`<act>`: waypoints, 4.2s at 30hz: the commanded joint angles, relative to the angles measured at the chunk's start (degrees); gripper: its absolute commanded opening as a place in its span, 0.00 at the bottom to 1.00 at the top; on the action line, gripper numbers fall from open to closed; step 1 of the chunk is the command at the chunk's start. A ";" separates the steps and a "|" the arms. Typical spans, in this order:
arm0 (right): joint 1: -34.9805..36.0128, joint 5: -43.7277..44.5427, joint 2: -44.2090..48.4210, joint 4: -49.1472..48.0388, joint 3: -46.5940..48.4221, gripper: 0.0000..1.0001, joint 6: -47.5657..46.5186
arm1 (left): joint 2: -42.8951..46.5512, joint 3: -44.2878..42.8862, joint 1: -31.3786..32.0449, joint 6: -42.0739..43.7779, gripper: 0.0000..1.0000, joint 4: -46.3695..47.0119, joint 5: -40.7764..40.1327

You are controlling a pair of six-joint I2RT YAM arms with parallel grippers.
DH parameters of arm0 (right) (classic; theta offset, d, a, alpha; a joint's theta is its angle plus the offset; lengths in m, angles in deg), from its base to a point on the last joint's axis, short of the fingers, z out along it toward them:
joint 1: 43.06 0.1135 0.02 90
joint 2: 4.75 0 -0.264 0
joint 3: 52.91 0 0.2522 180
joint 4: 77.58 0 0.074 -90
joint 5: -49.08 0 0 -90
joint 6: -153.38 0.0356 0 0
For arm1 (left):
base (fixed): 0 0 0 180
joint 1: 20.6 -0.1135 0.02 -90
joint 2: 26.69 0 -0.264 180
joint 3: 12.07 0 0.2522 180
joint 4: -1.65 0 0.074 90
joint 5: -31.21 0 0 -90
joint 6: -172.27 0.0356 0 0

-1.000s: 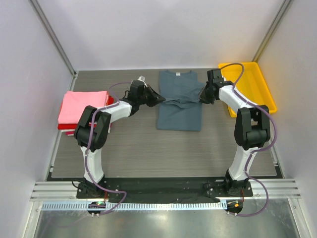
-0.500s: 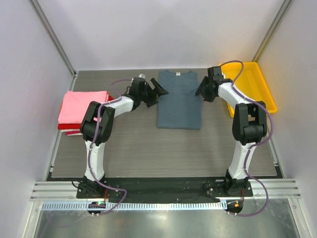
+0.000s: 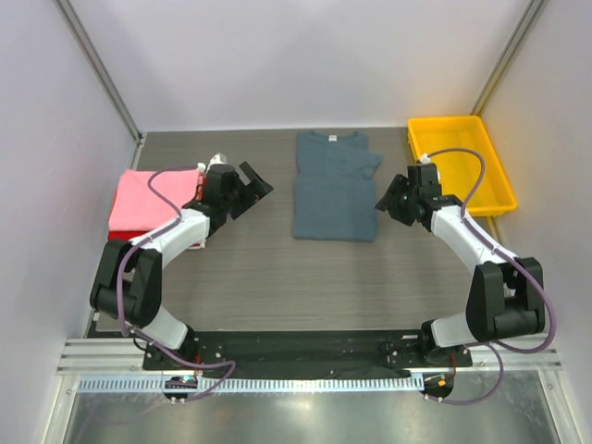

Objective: Fold and stack the t-shirts
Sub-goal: Fold the tshirt

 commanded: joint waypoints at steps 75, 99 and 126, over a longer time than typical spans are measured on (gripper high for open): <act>-0.08 -14.24 27.19 11.38 -14.04 0.01 -1.21 | 15.79 11.91 20.01 -3.69 0.00 -10.38 9.16; -0.26 -5.27 11.50 14.30 10.65 0.01 -5.87 | 16.10 -3.45 15.99 -3.36 0.00 -19.88 9.07; -4.56 -13.44 -29.72 8.84 43.60 0.01 -5.87 | -17.13 -31.84 1.39 2.98 0.00 -22.60 13.29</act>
